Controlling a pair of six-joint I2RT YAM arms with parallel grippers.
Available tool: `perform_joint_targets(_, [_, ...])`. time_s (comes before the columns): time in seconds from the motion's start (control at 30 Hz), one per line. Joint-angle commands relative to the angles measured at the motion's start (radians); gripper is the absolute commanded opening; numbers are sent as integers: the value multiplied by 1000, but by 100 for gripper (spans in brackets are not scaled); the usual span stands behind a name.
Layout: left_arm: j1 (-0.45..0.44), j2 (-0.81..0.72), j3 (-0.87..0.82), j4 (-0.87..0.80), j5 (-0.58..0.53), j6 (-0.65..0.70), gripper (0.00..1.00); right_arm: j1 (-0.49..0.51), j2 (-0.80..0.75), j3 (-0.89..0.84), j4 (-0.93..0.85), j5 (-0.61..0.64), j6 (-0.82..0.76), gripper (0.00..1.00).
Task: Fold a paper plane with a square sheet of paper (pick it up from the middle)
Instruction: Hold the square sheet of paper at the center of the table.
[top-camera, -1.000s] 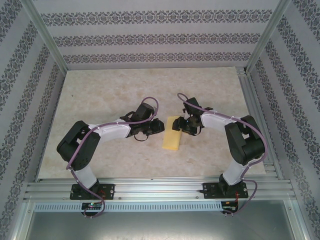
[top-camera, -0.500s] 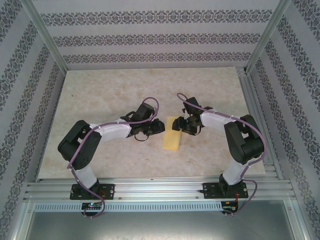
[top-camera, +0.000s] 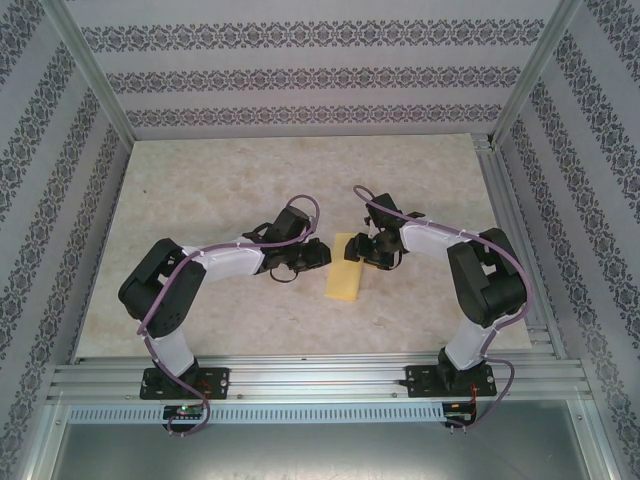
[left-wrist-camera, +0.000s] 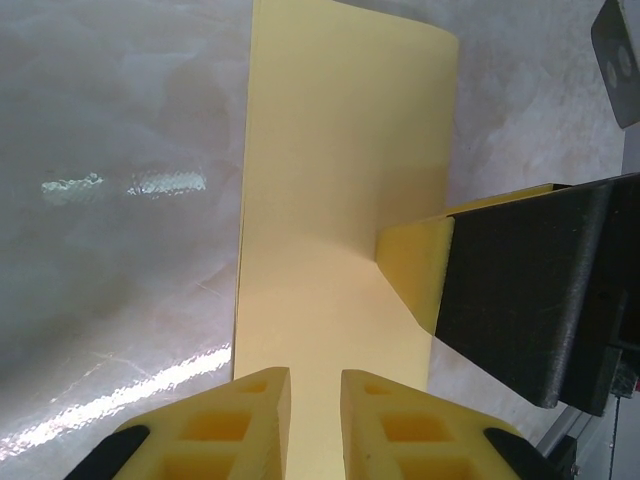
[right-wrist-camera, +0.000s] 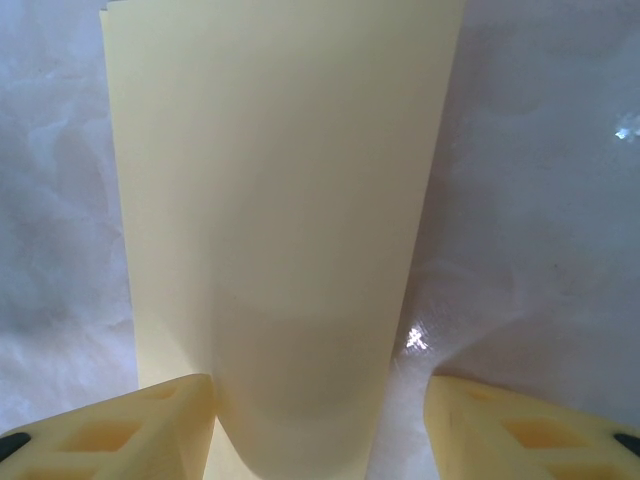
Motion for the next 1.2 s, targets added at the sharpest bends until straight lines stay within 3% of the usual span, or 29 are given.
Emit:
perform_joint_targets(0.0, [-16, 5, 20, 27, 9, -1, 22, 18, 37, 9, 5, 21, -7, 59])
perform_joint_targets(1.17, [-16, -7, 32, 24, 1, -16, 22, 21, 18, -8, -17, 67, 9, 58])
